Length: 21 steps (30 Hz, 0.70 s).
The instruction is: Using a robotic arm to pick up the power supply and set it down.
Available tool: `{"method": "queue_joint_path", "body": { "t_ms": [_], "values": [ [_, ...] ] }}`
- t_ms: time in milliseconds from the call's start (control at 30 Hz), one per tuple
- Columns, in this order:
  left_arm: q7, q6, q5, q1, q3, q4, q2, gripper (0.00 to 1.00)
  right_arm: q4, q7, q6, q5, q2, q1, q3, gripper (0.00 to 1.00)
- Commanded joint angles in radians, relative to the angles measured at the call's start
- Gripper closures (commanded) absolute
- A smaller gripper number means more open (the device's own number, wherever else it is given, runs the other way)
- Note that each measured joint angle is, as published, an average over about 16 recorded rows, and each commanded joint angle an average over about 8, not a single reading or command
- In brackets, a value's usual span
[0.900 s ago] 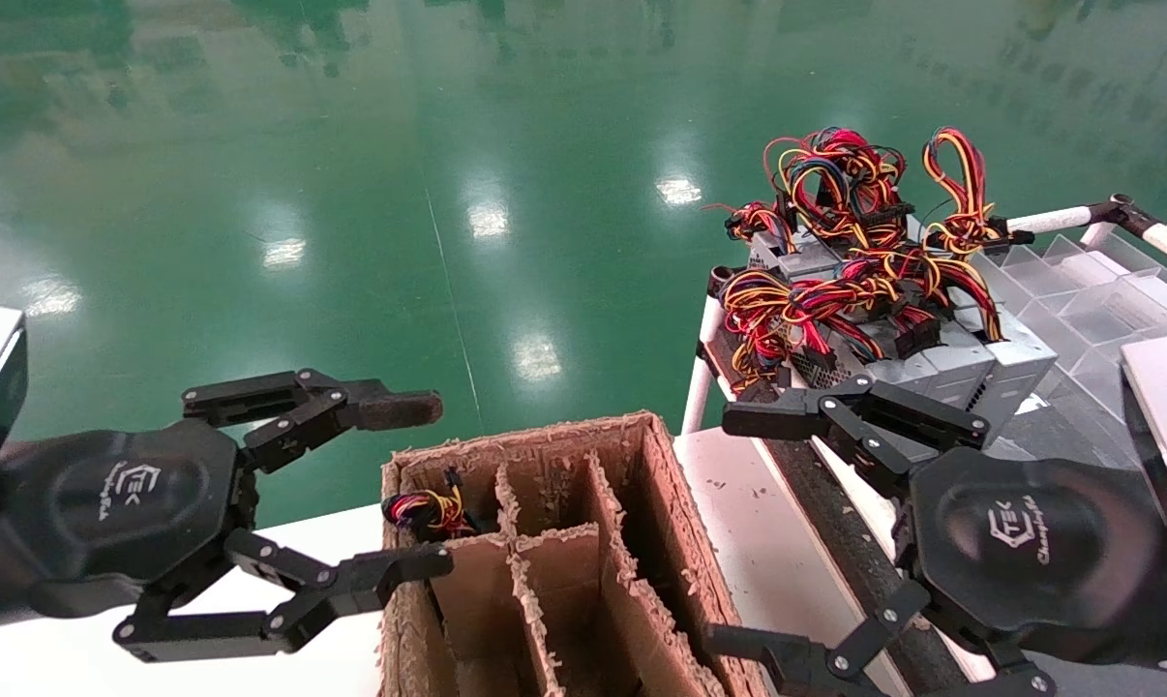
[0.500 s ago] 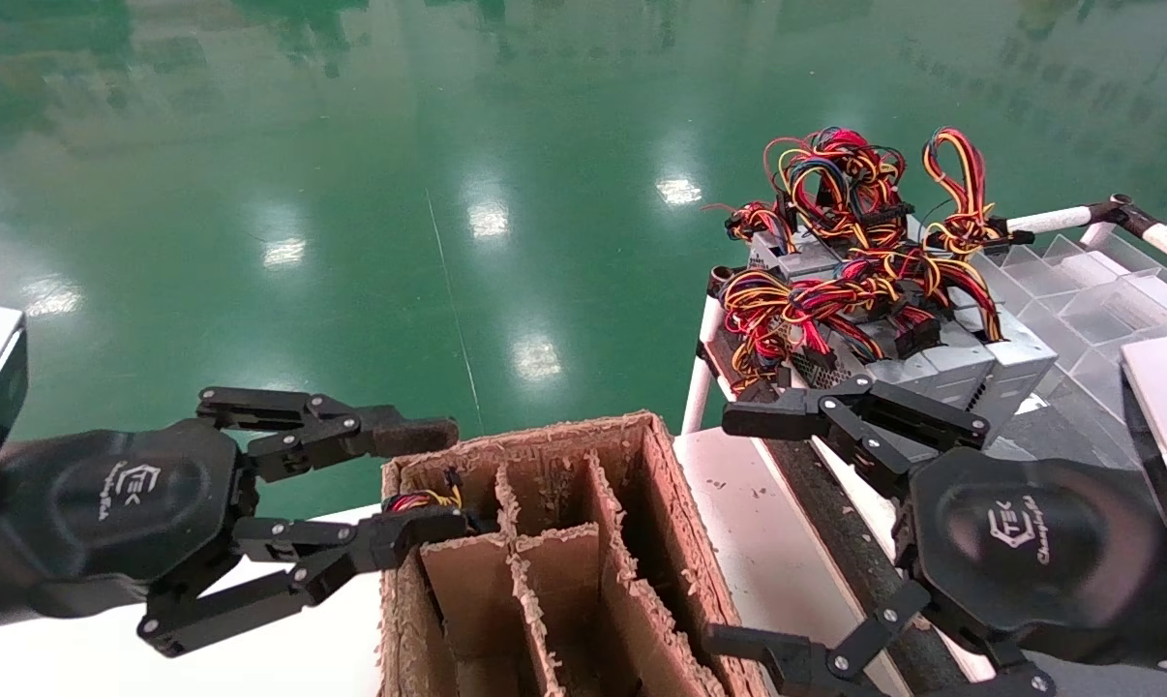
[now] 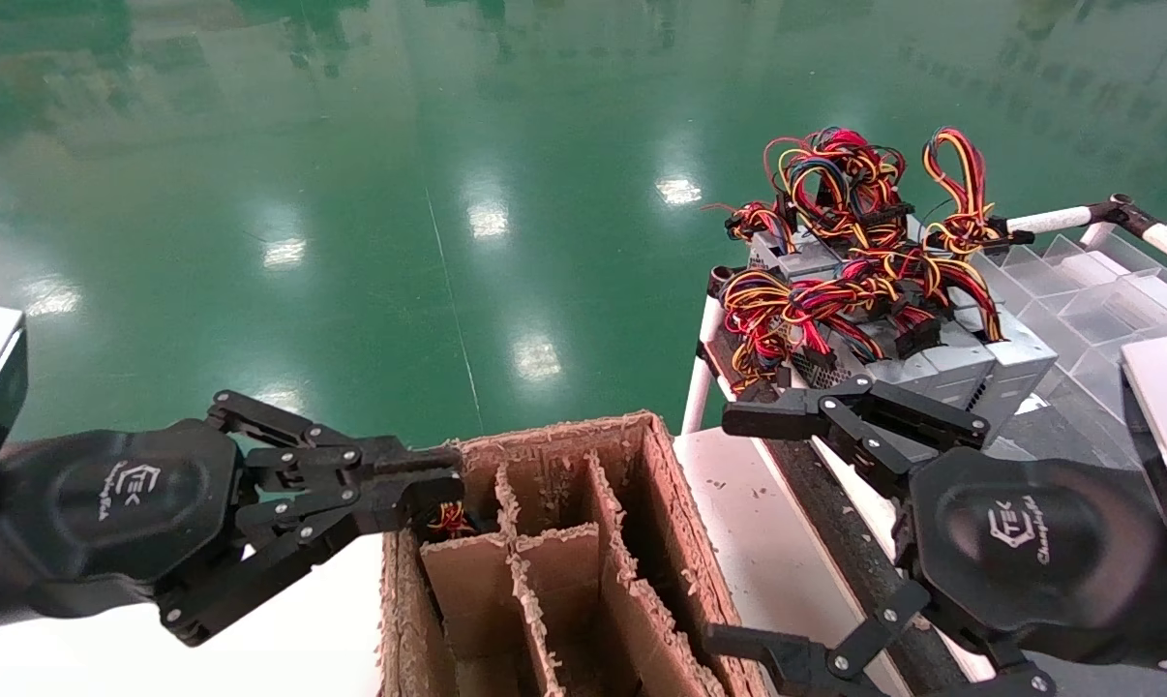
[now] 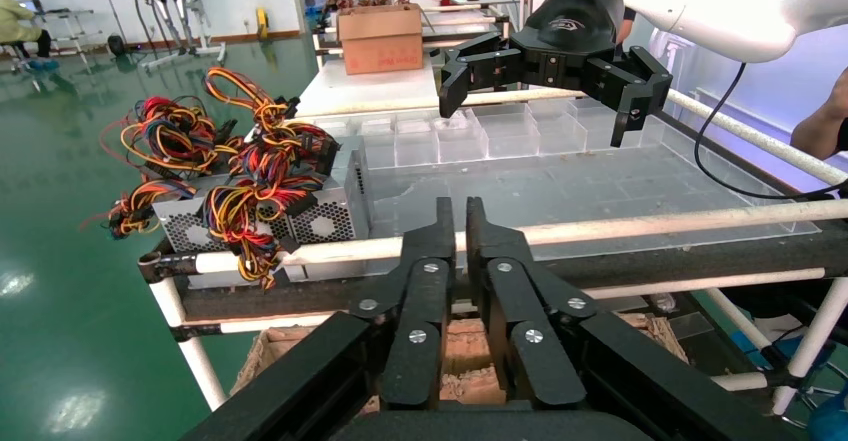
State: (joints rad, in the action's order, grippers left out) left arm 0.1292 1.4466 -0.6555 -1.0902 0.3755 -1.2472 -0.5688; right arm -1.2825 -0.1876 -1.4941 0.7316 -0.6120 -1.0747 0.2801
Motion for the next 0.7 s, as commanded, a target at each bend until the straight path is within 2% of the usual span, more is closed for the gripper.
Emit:
{"method": "queue_joint_path", "body": {
  "t_ms": [33,167,200,433,467,700],
  "values": [
    [0.000,0.000,0.000,0.000,0.000,0.000,0.000,1.00,0.000,0.000,-0.001,-0.001,0.001,0.000,0.000,0.00],
    [0.000,0.000,0.000,0.000,0.000,0.000,0.000,1.00,0.000,0.000,0.008,0.009,-0.007,-0.001,0.005,0.00],
    [0.000,0.000,0.000,0.000,0.000,0.000,0.000,0.96,0.000,0.000,0.014,0.016,-0.013,-0.003,0.008,0.00],
    [0.000,0.000,0.000,0.000,0.000,0.000,0.000,0.08,-0.004,0.003,0.061,0.104,-0.067,-0.040,0.048,0.00],
    [0.000,0.000,0.000,0.000,0.000,0.000,0.000,0.00,-0.005,0.003,0.064,0.113,-0.070,-0.046,0.053,0.00],
    [0.000,0.000,0.000,0.000,0.000,0.000,0.000,0.00,0.002,-0.002,0.071,0.132,-0.081,-0.053,0.064,0.00]
  ]
}}
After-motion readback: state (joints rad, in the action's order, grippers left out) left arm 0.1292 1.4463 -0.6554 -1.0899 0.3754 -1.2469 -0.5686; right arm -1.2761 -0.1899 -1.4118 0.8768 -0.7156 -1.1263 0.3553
